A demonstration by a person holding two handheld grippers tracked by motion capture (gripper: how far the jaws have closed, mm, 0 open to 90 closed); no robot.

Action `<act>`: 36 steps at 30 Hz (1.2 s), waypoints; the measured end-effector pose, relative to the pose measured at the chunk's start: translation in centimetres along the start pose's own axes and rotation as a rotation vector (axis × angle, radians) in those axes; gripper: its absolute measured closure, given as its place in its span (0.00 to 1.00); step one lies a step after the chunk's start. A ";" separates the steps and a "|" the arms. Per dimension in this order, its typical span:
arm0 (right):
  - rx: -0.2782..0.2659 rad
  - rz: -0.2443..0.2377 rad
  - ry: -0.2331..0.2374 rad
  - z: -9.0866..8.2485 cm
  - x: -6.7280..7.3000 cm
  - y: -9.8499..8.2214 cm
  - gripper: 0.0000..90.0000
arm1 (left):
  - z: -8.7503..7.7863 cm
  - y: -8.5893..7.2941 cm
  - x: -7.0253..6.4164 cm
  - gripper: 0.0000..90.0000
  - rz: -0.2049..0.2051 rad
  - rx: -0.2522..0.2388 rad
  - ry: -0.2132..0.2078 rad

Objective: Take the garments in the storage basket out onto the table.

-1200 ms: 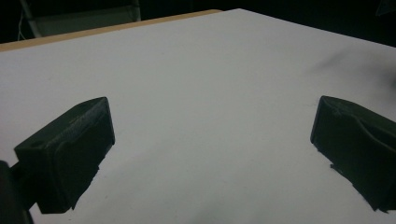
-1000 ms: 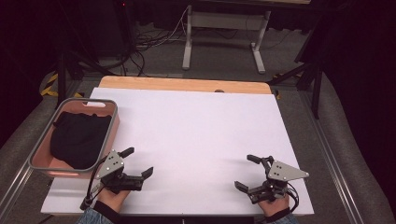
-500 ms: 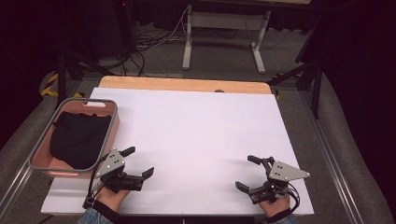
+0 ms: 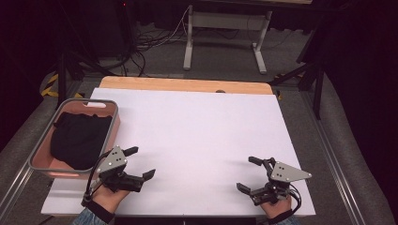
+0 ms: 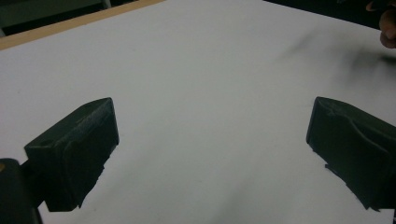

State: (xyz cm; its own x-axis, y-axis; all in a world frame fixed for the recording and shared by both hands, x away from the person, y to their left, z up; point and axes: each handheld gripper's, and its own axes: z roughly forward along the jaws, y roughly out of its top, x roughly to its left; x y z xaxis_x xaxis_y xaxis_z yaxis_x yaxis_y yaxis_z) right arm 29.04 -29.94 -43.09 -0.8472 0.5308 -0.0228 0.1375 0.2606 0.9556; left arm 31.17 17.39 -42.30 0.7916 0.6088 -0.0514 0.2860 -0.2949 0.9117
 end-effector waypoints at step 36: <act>-0.006 0.004 0.010 0.1 -0.1 0.1 0.01 | -4.0 5.8 3.5 0.02 0.050 0.075 0.042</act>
State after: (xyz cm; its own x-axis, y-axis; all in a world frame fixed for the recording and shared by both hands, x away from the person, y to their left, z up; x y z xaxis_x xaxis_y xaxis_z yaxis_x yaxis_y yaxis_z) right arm 29.15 -29.89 -43.06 -0.8519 0.5234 -0.0160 0.1377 0.2533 0.9575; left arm 33.44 20.78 -35.57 0.7832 0.6216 0.0114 0.2880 -0.3790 0.8795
